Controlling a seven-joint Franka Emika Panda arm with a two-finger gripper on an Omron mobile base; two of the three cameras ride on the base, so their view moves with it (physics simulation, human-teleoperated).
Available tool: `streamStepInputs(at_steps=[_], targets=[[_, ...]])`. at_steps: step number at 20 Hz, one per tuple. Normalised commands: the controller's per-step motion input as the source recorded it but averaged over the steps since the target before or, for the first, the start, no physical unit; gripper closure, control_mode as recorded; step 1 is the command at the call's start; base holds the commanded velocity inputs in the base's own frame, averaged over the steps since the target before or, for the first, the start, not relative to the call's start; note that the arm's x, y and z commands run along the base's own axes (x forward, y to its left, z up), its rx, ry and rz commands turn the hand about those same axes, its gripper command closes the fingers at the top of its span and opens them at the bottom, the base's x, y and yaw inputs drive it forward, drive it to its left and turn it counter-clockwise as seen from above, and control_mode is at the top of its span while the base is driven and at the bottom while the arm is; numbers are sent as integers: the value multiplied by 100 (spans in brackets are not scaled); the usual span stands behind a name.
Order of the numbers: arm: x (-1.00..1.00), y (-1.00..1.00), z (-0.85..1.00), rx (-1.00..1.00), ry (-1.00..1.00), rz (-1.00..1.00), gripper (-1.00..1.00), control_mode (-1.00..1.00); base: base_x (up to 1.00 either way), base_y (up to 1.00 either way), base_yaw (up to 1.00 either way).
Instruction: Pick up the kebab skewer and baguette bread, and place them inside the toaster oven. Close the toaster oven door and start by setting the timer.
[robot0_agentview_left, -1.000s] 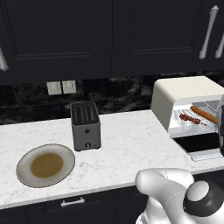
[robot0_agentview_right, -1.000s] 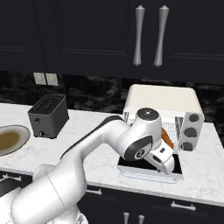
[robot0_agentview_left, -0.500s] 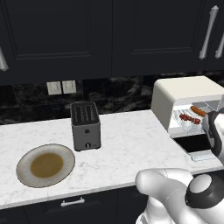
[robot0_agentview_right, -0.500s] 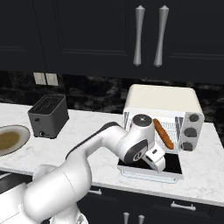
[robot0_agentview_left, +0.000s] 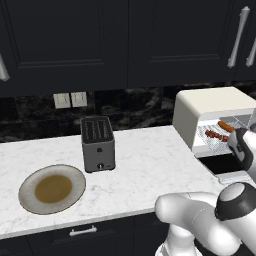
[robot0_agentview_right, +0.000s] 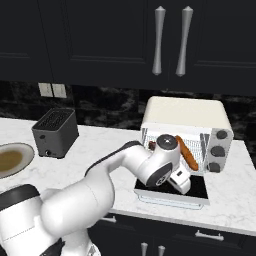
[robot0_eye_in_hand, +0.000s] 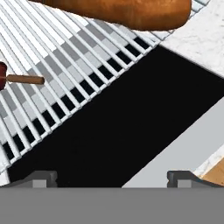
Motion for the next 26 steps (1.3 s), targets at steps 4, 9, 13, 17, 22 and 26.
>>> streamStepInputs(at_steps=[4, 9, 13, 17, 22, 26], targets=[[5, 0, -37, 0, -13, 2, -100, -100, 0, 0, 0], [6, 0, -35, 0, -15, 3, -100, -100, 0, 0, 0], [15, 0, -28, -2, -12, 4, -100, -100, 0, 0, 0], [32, 0, -21, -7, -9, 4, -100, -100, 0, 0, 0], [31, 0, -11, -14, -6, 2, -100, -100, 0, 0, 0], [23, 0, -6, -15, -2, 1, -100, -100, 0, 0, 0]])
